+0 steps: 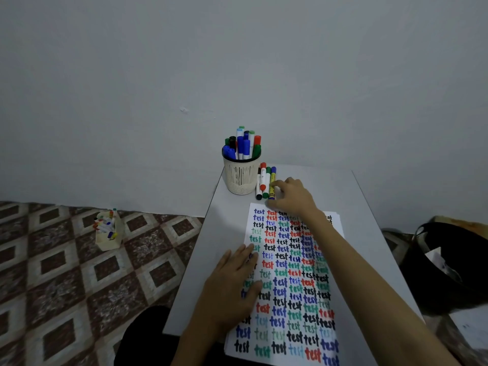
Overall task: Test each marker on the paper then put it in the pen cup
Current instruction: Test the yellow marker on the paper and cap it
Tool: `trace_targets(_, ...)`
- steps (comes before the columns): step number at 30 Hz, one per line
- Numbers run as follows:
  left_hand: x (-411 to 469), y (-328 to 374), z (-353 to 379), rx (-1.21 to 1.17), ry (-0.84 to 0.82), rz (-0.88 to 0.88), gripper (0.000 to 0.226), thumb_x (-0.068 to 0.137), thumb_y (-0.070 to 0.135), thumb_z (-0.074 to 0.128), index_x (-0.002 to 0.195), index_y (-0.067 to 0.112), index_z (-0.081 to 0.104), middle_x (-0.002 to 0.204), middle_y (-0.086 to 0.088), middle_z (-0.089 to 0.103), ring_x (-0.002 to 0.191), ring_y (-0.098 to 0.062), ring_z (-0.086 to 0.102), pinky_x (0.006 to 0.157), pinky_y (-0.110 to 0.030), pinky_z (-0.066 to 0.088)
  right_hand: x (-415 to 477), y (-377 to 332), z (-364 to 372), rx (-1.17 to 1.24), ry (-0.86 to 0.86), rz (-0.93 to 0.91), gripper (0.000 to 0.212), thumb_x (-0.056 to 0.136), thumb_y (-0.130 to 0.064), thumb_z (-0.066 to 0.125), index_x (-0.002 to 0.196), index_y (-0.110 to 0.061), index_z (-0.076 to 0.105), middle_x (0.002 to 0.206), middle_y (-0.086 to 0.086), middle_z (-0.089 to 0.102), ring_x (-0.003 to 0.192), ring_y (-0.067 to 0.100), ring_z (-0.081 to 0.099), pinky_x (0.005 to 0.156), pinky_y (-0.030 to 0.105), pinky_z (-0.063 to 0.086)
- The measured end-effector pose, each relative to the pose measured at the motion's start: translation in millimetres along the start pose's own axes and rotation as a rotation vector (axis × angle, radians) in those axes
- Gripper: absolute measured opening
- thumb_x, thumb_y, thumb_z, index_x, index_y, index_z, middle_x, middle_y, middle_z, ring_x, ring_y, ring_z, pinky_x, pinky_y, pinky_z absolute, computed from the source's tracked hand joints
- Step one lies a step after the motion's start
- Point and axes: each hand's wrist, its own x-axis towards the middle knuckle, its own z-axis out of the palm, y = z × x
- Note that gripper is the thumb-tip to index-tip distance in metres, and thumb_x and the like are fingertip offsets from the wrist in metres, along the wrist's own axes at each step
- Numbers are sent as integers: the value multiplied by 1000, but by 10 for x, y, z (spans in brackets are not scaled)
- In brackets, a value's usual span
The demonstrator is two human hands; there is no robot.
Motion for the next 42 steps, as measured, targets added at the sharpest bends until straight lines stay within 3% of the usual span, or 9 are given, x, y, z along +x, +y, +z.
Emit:
trace_targets(6, -5, 7, -7, -30, 14, -20, 75, 83, 66, 19, 148, 27, 24, 153, 21, 11, 140, 5, 8, 114, -15, -3, -120, -36, 26, 147, 167, 50, 35, 79, -24, 70, 110, -9, 62, 94, 8, 62, 85, 24, 59, 68, 33, 49)
trace_targets(11, -5, 39, -26, -20, 20, -41, 78, 80, 67, 17, 147, 28, 24, 150, 23, 9, 136, 10, 5, 114, -15, -4, -236, 61, 39, 385, 409, 154, 27, 86, -23, 65, 110, -11, 66, 93, 11, 63, 77, 24, 60, 69, 37, 53)
trace_targets(16, -7, 83, -64, -7, 8, -57, 83, 73, 70, 10, 146, 32, 17, 146, 28, 1, 126, 20, -11, 100, -2, -18, -513, 116, -128, 1075, 673, 291, 15, 90, -13, 62, 101, -5, 68, 91, 16, 66, 69, 24, 65, 63, 34, 59)
trace_targets(19, 4, 80, -60, -21, 2, -52, 84, 73, 71, 12, 147, 31, 20, 146, 27, 3, 129, 17, -5, 100, -2, -18, -786, 97, -328, 1342, 730, 246, 23, 93, -25, 63, 98, -3, 64, 81, 11, 64, 63, 21, 64, 57, 31, 57)
trace_targets(25, 18, 87, -90, -185, 68, -68, 83, 74, 76, 28, 143, 31, 33, 142, 27, 19, 131, 6, 18, 112, -20, 12, -1374, -32, -460, 1428, 501, 62, 25, 101, -29, 42, 97, -5, 50, 85, 18, 69, 52, 19, 62, 43, 24, 50)
trace_targets(29, 59, 234, -164, -371, 140, -60, 70, 79, 76, 38, 138, 37, 37, 139, 20, 40, 127, 1, 38, 103, -26, 32, -1666, -211, -360, 1388, 301, -18, 30, 99, -30, 42, 100, -1, 51, 84, 18, 70, 52, 20, 61, 45, 26, 51)
trace_targets(32, 136, 412, -205, -472, 117, 9, 54, 87, 65, 41, 127, 31, 51, 112, 14, 61, 98, -1, 58, 83, -27, 48, -1810, -401, -312, 1442, 194, -43, 30, 93, -30, 50, 100, -2, 52, 84, 15, 70, 54, 21, 60, 46, 27, 51)
trace_targets(36, 150, 506, -185, -480, 124, 56, 29, 98, 46, 38, 105, 25, 58, 70, 13, 59, 60, -4, 52, 56, -22, 42, -1924, -459, -228, 1303, 108, -80, 20, 84, -13, 70, 96, 0, 60, 66, 17, 61, 50, 19, 54, 41, 25, 43)
trace_targets(42, 64, 619, -113, -536, -4, 36, 27, 100, 37, 32, 119, 29, 50, 65, 5, 53, 50, -4, 39, 52, -20, 34, -1966, -366, -252, 1260, 87, -100, 33, 83, -19, 72, 89, 9, 56, 59, 18, 60, 46, 24, 54, 42, 25, 44)
